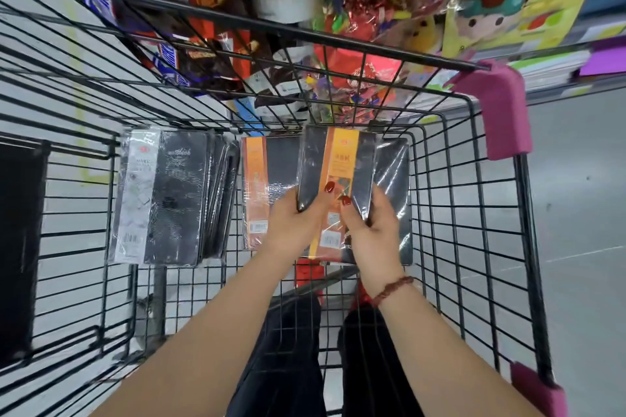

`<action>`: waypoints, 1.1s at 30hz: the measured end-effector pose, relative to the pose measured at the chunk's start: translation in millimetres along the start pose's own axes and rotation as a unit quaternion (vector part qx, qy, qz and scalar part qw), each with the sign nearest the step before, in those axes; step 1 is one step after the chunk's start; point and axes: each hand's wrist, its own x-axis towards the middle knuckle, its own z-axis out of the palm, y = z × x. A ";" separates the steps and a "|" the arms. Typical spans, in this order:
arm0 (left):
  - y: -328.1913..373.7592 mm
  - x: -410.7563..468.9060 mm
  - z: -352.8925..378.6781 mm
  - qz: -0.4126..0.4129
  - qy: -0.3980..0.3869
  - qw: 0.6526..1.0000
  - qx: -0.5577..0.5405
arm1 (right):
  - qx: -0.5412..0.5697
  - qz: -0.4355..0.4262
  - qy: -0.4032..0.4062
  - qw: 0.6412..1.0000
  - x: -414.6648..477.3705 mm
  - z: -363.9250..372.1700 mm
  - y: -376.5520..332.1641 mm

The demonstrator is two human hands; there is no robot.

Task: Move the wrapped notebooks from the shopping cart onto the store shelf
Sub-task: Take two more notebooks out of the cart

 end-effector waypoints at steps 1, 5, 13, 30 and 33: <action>-1.2 0.2 1.0 0.000 0.011 1.000 0.009 | -0.007 -0.003 -0.006 1.000 0.7 1.8 -0.1; -12.6 5.4 -7.5 0.018 0.065 0.998 0.005 | -0.091 -0.001 0.047 0.995 10.1 -8.5 7.5; -46.3 7.8 -44.3 -0.048 0.139 0.989 -0.003 | -0.353 -0.021 0.140 0.925 32.9 -41.5 32.9; -58.5 9.4 -59.7 -0.046 0.129 0.990 0.034 | -0.582 0.036 0.141 0.800 41.8 -25.9 42.4; -62.2 12.2 -63.7 -0.041 0.126 0.990 0.045 | -0.556 0.017 0.156 0.816 37.9 -26.5 41.1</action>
